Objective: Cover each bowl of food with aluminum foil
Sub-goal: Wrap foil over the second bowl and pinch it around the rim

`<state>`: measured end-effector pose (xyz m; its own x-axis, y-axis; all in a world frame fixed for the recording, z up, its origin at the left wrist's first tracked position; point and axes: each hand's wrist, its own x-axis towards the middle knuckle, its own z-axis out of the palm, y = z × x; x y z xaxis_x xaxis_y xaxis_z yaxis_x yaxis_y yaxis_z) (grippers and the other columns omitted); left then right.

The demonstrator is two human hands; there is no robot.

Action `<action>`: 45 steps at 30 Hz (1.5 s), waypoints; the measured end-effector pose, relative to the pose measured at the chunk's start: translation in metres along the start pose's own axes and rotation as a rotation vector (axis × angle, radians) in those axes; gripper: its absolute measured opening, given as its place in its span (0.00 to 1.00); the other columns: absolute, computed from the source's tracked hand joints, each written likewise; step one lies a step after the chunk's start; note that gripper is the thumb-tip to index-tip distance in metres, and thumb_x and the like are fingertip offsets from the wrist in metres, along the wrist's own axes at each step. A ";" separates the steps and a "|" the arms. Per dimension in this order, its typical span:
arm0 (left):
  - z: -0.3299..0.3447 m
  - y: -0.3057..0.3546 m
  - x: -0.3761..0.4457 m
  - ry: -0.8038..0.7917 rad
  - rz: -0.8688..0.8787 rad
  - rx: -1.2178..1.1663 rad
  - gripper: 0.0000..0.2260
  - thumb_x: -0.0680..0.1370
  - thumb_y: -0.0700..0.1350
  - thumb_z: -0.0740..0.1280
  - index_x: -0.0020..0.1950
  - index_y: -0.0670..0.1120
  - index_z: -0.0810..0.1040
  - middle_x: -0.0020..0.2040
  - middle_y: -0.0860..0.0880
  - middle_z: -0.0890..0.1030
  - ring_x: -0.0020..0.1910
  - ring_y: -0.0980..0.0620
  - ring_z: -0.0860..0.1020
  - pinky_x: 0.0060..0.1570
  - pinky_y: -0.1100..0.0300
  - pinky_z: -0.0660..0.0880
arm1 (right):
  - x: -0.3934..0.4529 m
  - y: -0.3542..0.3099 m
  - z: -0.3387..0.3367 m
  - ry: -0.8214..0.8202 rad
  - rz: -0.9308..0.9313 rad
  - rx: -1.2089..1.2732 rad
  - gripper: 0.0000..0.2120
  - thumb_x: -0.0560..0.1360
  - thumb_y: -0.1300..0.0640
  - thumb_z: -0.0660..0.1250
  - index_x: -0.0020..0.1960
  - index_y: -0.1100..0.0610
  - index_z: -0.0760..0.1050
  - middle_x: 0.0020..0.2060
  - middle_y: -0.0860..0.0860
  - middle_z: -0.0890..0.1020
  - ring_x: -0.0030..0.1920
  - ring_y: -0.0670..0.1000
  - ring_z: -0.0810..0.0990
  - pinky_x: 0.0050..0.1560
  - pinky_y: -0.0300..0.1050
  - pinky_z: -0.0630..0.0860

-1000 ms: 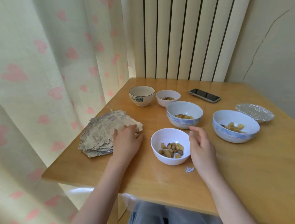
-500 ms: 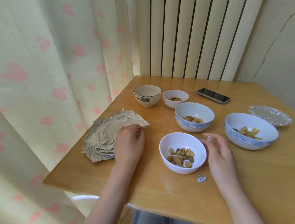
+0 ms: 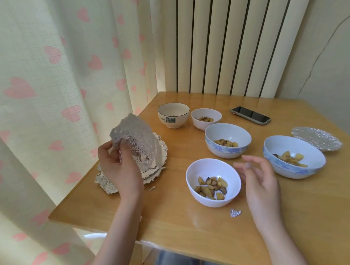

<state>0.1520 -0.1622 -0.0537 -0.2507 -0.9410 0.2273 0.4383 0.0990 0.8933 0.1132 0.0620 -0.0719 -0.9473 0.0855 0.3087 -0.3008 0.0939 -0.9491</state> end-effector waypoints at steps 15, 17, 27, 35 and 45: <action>-0.003 0.027 -0.042 -0.674 -0.467 0.118 0.03 0.75 0.38 0.71 0.46 0.44 0.79 0.37 0.45 0.82 0.31 0.53 0.79 0.30 0.60 0.75 | 0.020 -0.052 0.019 -0.375 0.182 0.024 0.17 0.71 0.56 0.73 0.58 0.50 0.73 0.35 0.51 0.83 0.41 0.54 0.80 0.43 0.43 0.77; -0.005 0.021 -0.045 -0.682 -0.380 0.250 0.08 0.73 0.38 0.73 0.48 0.45 0.78 0.33 0.47 0.80 0.30 0.54 0.77 0.30 0.60 0.75 | 0.018 -0.040 0.015 -0.302 0.087 -0.120 0.17 0.71 0.57 0.73 0.57 0.51 0.72 0.35 0.59 0.76 0.42 0.61 0.75 0.41 0.46 0.73; 0.002 0.008 -0.061 -0.746 -0.070 0.556 0.15 0.71 0.42 0.75 0.51 0.52 0.73 0.36 0.53 0.76 0.29 0.60 0.74 0.37 0.61 0.74 | 0.015 -0.017 0.011 -0.113 -0.313 -0.540 0.05 0.76 0.62 0.67 0.51 0.56 0.76 0.33 0.36 0.68 0.38 0.40 0.69 0.38 0.26 0.63; -0.004 0.002 -0.068 -0.684 0.010 0.488 0.13 0.72 0.40 0.73 0.48 0.56 0.77 0.39 0.54 0.75 0.30 0.57 0.75 0.36 0.61 0.73 | 0.019 -0.007 0.017 -0.055 -0.301 -0.563 0.06 0.73 0.63 0.69 0.44 0.52 0.81 0.34 0.38 0.68 0.36 0.42 0.71 0.36 0.35 0.62; -0.007 -0.003 -0.074 -0.711 0.172 0.601 0.09 0.78 0.42 0.69 0.57 0.48 0.83 0.47 0.57 0.74 0.40 0.65 0.74 0.40 0.76 0.67 | 0.028 -0.001 0.016 -0.126 -0.192 -0.504 0.09 0.75 0.61 0.68 0.49 0.51 0.84 0.40 0.45 0.77 0.40 0.43 0.74 0.39 0.31 0.66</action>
<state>0.1757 -0.0950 -0.0760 -0.7779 -0.5001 0.3805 0.0498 0.5544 0.8307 0.0848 0.0488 -0.0630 -0.8960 -0.0964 0.4334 -0.4083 0.5623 -0.7191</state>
